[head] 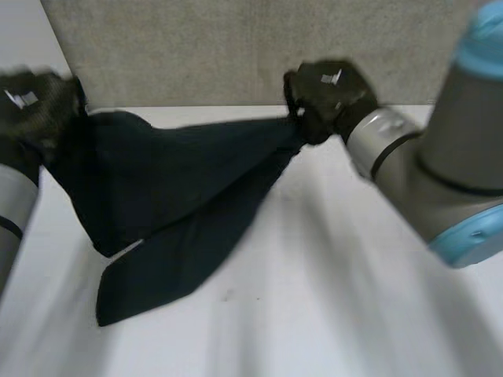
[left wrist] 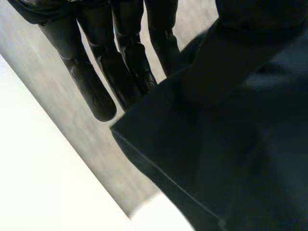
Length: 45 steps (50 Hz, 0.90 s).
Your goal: Fold the shorts.
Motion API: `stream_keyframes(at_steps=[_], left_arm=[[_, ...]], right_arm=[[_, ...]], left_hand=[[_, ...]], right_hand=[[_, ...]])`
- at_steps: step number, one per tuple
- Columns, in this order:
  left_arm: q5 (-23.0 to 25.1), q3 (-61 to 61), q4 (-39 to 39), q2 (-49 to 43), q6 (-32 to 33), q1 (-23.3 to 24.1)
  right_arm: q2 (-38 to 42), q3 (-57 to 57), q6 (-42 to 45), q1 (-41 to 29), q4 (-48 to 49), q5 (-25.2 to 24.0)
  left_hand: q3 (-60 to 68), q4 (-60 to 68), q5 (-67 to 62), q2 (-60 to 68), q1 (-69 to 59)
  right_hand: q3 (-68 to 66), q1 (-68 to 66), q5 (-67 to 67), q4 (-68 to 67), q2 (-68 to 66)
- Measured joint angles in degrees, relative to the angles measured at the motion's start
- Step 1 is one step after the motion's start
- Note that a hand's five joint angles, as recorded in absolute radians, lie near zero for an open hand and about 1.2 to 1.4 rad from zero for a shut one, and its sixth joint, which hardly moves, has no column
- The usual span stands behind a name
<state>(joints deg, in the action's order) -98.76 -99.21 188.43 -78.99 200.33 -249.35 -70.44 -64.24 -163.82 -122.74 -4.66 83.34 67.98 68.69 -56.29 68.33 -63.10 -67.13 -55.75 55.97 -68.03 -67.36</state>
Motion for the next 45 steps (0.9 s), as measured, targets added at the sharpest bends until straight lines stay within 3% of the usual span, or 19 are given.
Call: stream_keyframes(at_steps=[8, 17, 27, 34, 45], left_arm=[[4.61, 12.60, -3.44, 6.84, 5.44, -0.28], [5.06, 20.98, -7.25, 11.27, 5.42, 0.63], [4.89, 21.57, -7.45, 10.59, 5.08, 1.35], [5.03, 21.68, -6.34, -0.40, 5.05, 1.28], [4.47, 33.66, 5.09, -32.83, 5.63, -0.04]], right_arm=[[-11.16, 4.33, 13.80, 0.48, -1.22, 0.44], [-18.85, 9.99, 14.77, 0.88, -7.49, 0.01], [-18.83, 11.06, 14.26, 0.93, -12.93, 0.02], [-11.62, 10.95, 14.16, 0.93, -14.10, 0.13], [13.63, 20.39, 8.84, 0.02, -5.98, 6.79]], left_hand=[[0.22, 0.02, 0.00, 0.16, -0.04], [0.22, 0.02, 0.00, 0.17, -0.04], [0.22, 0.03, 0.00, 0.22, -0.04], [0.25, 0.04, 0.00, 0.27, -0.05], [0.29, 0.06, 0.00, 0.32, -0.32]], right_hand=[[0.00, 0.00, 0.00, -0.22, 0.00], [0.00, 0.00, 0.00, -0.22, 0.00], [0.00, 0.00, 0.00, -0.22, 0.00], [-0.41, -0.12, 0.00, -0.23, 0.00], [-0.60, -0.30, 0.00, -0.23, 0.00]])
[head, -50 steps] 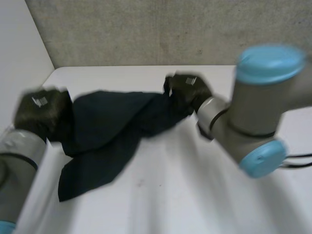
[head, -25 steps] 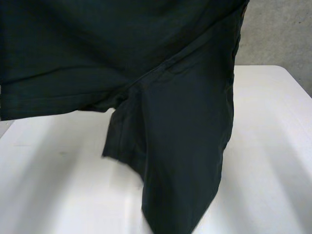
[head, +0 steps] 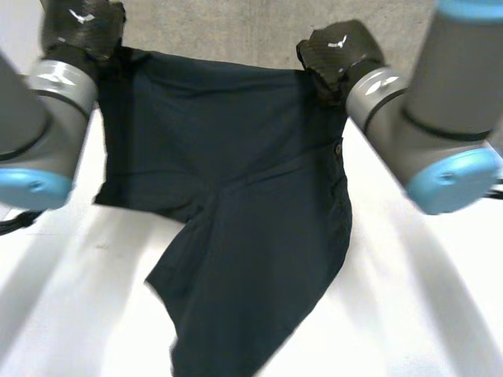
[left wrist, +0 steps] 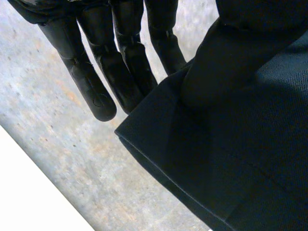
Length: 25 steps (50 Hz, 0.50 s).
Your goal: Fold the shorts.
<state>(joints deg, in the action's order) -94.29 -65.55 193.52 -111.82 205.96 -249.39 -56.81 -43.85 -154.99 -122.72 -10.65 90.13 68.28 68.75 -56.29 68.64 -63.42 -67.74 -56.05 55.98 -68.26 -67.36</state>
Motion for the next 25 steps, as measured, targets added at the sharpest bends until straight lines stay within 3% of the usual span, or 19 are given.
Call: stream_keyframes(at_steps=[5, 6, 8, 9, 11, 13, 15, 18, 25], left_arm=[[-0.03, 11.80, 4.41, -14.03, 0.16, -1.11], [-0.08, 13.32, 4.82, -15.56, 0.16, -1.21], [-0.41, 17.92, 6.25, -20.00, 0.14, -1.44], [-0.60, 19.03, 6.65, -21.05, 0.14, -1.48], [-1.36, 21.51, 7.91, -23.60, 0.14, -1.55], [-2.29, 22.51, 9.15, -25.25, 0.13, -1.50], [-2.86, 22.00, 9.85, -25.82, 0.12, -1.40], [-3.50, 19.10, 10.64, -25.62, 0.09, -0.95], [-3.94, 6.63, 9.98, -17.63, -0.08, 1.03]], right_arm=[[9.39, 3.47, -2.76, -0.09, 11.06, 1.66], [10.47, 3.62, -2.90, -0.09, 12.75, 1.07], [13.53, 4.00, -3.09, -0.08, 17.81, -1.63], [14.27, 4.07, -3.11, -0.07, 18.90, -2.60], [16.01, 4.09, -3.08, -0.05, 21.14, -5.49], [16.91, 3.93, -3.00, -0.02, 21.65, -8.12], [16.91, 3.60, -2.95, 0.09, 20.74, -9.21], [15.76, 2.82, -2.86, 0.36, 17.56, -9.77], [8.61, -3.20, -1.35, 4.12, 6.28, -8.53]], left_hand=[[0.00, 0.16, 0.00, 0.01, 0.00], [0.01, 0.16, 0.00, 0.00, 0.00], [0.01, 0.16, 0.00, 0.01, 0.00], [-0.99, -0.89, 0.75, -1.44, 0.65], [-11.30, -11.58, 9.76, -11.57, 9.33], [-34.88, -35.78, 33.77, -36.77, 36.39], [-48.52, -49.68, 47.50, -49.94, 48.63], [-55.13, -56.11, 53.65, -55.83, 51.17], [-55.16, -56.16, 53.65, -56.06, 51.17]], right_hand=[[0.00, 0.00, 0.00, 0.00, 0.00], [11.22, 10.76, -10.66, 11.21, 11.18], [14.69, 14.02, -14.02, 14.69, 15.95], [34.37, 32.07, -33.59, 34.48, 36.11], [51.93, 43.20, -50.00, 52.42, 52.26], [55.37, 44.28, -51.95, 54.70, 54.42], [55.44, 44.28, -51.95, 54.70, 54.42], [55.44, 44.28, -51.95, 54.70, 54.42], [55.44, 44.28, -51.95, 54.70, 54.42]])
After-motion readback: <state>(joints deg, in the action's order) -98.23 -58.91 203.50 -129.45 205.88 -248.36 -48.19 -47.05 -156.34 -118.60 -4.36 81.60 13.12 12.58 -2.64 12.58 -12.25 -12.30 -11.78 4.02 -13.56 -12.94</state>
